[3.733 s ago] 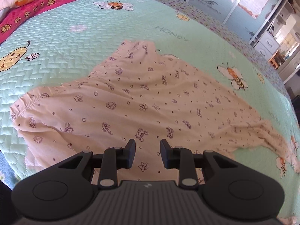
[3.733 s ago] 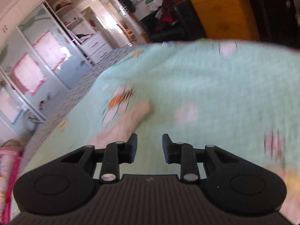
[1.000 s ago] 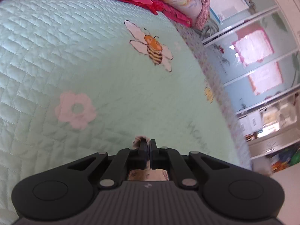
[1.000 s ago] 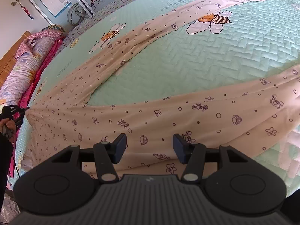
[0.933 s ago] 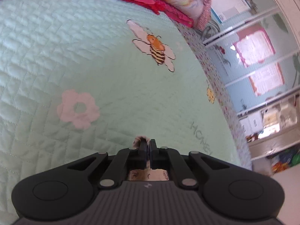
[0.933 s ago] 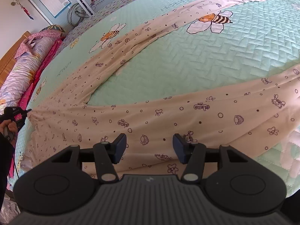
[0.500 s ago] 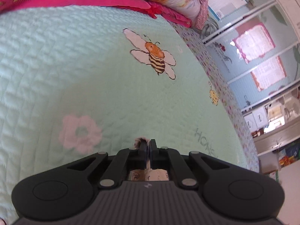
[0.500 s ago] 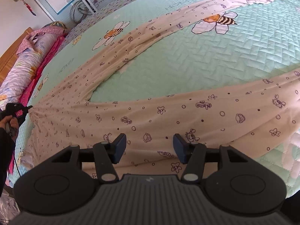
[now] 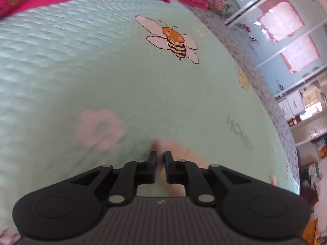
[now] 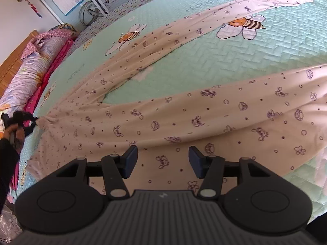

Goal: Fold clothes

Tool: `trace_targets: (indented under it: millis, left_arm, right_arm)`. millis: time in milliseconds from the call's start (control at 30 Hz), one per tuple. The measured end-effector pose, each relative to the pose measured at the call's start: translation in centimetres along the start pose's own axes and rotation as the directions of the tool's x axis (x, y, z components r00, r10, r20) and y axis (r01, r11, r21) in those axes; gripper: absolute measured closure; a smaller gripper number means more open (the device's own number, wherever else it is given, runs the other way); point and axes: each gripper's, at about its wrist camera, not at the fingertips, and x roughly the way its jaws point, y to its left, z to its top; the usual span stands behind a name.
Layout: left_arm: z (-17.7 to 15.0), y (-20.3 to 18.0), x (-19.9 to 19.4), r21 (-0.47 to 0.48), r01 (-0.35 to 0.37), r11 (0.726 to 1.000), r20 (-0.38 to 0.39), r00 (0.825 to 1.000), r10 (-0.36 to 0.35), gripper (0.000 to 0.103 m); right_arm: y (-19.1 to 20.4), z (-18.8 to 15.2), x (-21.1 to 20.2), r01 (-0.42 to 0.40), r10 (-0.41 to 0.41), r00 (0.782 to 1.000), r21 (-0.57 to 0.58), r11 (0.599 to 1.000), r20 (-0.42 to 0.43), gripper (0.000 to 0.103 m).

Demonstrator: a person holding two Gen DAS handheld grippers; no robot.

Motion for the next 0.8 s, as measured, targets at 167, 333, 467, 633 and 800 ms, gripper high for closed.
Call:
trace_targets:
  millis: [167,333,467,633,800]
  left_arm:
    - [-4.6,3.0,-6.9,0.145,0.087,0.986,-0.018,0.996,-0.085,0.062]
    - [-10.3,3.5,-10.1,0.292,0.161,0.943,-0.137,0.983,-0.126,0.062]
    - [-12.3,3.9,-10.3,0.288,0.233,0.929,-0.179,0.966,-0.187,0.062]
    - [-12.3,4.5,-10.3,0.211,0.314,0.926,-0.208,0.940,-0.272,0.063]
    - [-14.6,3.9,-10.9,0.299,0.325,0.897,-0.250,0.934,-0.255,0.063]
  right_arm:
    - [0.5,-0.2,-0.5,-0.036,0.036,0.999,0.004,0.999,0.013,0.046]
    - [1.6,-1.0,-0.8,-0.081,0.081,0.997,0.008,0.997,0.012,0.046]
    - [3.0,-1.3,-1.9,-0.109,0.110,0.994,-0.031,0.994,0.018,0.046]
    - [3.5,-1.5,-3.8,-0.106,0.108,0.993,-0.051,0.993,0.045,0.046]
    - [2.9,-1.4,-4.8,-0.093,0.095,0.993,-0.026,0.995,0.070,0.045]
